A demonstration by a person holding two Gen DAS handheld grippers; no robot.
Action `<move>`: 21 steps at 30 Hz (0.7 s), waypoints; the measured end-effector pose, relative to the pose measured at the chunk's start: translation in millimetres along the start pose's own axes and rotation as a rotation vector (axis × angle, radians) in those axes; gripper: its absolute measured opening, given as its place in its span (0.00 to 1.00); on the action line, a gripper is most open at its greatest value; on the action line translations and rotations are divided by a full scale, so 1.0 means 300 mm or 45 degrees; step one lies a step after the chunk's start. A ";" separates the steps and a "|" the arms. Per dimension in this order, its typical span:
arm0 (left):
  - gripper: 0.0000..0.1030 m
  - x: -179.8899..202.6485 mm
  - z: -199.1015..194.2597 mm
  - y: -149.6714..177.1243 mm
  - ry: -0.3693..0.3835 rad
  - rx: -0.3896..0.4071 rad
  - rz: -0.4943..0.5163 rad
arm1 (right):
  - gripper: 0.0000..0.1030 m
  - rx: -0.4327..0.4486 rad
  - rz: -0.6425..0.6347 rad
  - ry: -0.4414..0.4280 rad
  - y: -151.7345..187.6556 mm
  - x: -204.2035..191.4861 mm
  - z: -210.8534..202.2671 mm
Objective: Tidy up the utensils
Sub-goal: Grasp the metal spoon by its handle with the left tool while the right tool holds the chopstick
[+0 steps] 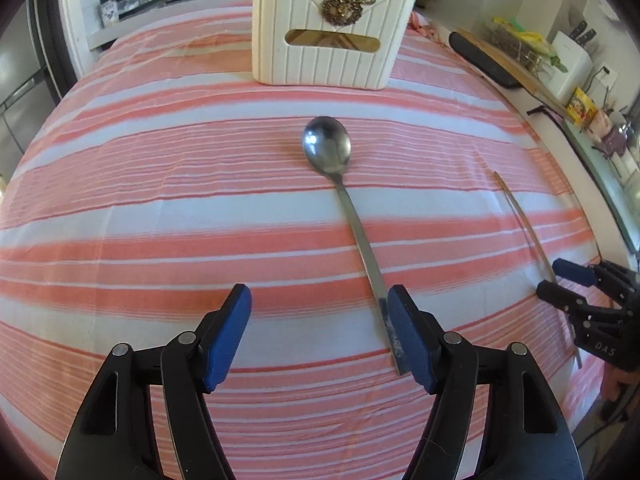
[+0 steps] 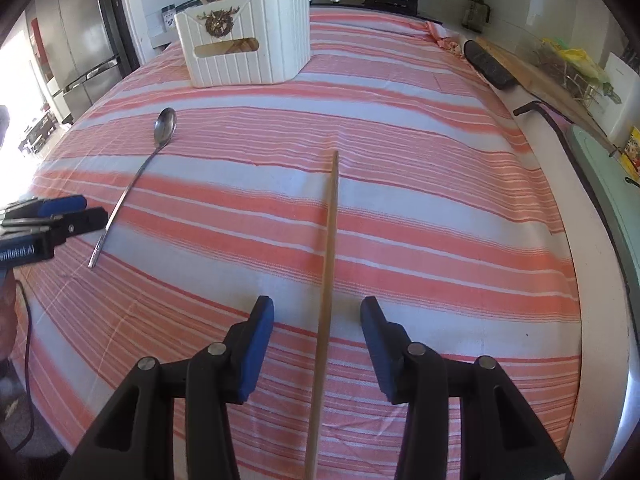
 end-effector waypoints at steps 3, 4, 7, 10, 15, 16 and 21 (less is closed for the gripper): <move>0.83 -0.037 -0.014 -0.039 0.005 -0.007 0.016 | 0.45 -0.086 -0.046 -0.014 0.008 0.017 0.001; 0.84 -0.037 -0.014 -0.051 0.009 -0.014 0.028 | 0.45 -0.106 -0.059 -0.018 0.004 0.019 0.003; 0.84 -0.011 0.009 -0.084 0.027 -0.037 0.058 | 0.45 -0.138 -0.072 -0.032 -0.029 0.019 0.016; 0.84 0.011 0.041 -0.140 0.010 -0.036 0.053 | 0.45 -0.138 -0.096 -0.011 -0.088 0.006 0.037; 0.84 0.011 0.110 -0.254 -0.076 -0.048 -0.009 | 0.45 -0.112 -0.085 -0.001 -0.202 -0.003 0.071; 0.84 0.006 0.124 -0.270 -0.099 -0.054 -0.024 | 0.43 -0.106 -0.076 -0.003 -0.221 -0.003 0.076; 0.35 0.016 0.146 -0.314 -0.119 -0.011 -0.026 | 0.06 -0.066 -0.008 -0.043 -0.316 0.008 0.097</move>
Point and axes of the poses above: each gripper's, at about its wrist camera, not at the fingertips, and z roughly the way its jaws point, x to its right, y to its underside, the point moved 10 cm from there along z, roughly the way its jaws point, and after that the axes turned 12 degrees about -x, right-handed, at the moved point
